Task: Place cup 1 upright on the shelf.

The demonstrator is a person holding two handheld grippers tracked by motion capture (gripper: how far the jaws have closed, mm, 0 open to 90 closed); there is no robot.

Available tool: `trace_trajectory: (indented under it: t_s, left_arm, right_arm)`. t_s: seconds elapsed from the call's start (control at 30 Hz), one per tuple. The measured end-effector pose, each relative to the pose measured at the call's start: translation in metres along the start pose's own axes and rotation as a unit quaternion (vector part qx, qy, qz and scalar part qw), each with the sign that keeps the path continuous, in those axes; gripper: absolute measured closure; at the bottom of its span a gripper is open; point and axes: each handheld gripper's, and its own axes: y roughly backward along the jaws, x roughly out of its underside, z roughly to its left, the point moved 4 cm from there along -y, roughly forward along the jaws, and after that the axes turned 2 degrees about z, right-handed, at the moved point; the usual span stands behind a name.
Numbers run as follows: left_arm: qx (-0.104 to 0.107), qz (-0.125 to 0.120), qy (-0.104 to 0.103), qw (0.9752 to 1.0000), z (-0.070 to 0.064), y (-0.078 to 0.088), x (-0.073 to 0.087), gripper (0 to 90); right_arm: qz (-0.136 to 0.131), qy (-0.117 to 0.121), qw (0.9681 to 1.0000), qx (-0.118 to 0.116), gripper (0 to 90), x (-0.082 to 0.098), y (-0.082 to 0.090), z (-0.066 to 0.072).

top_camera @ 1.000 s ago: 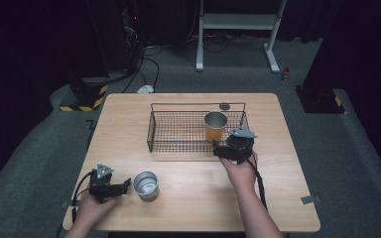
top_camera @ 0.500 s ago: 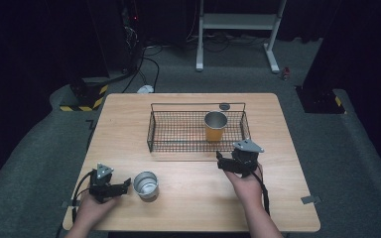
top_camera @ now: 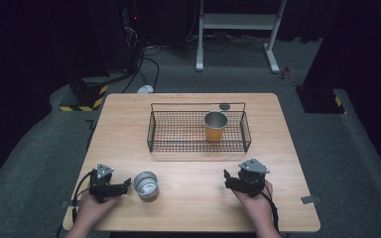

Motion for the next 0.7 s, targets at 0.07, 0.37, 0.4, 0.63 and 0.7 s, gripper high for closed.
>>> trace_trajectory:
  t_s: [0.07, 0.37, 0.4, 0.63, 0.7]
  left_arm:
    - [0.000, 0.000, 0.000, 1.0000, 0.000, 0.000, 0.000, 9.5]
    - [0.000, 0.000, 0.000, 1.0000, 0.000, 0.000, 0.000, 9.5]
    - [-0.001, 0.000, 0.000, 1.0000, 0.000, 0.000, 0.000, 9.4]
    - [-0.020, 0.003, 0.014, 0.9997, -0.004, 0.000, -0.001, 9.0]
    - [-0.030, 0.002, 0.009, 0.9995, -0.006, 0.000, -0.001, 8.4]
  right_arm:
    - [0.013, -0.004, 0.9999, 0.001, 9.7, 0.009, -0.001, -0.001]
    - [0.063, -0.012, 0.9979, -0.004, 9.7, 0.034, -0.007, -0.004]
    - [0.070, -0.005, 0.9975, -0.001, 9.6, 0.037, -0.008, -0.003]
    - [0.076, -0.012, 0.9970, -0.010, 9.9, 0.038, -0.008, -0.005]
    - [0.078, -0.017, 0.9967, -0.015, 9.9, 0.039, -0.007, -0.005]
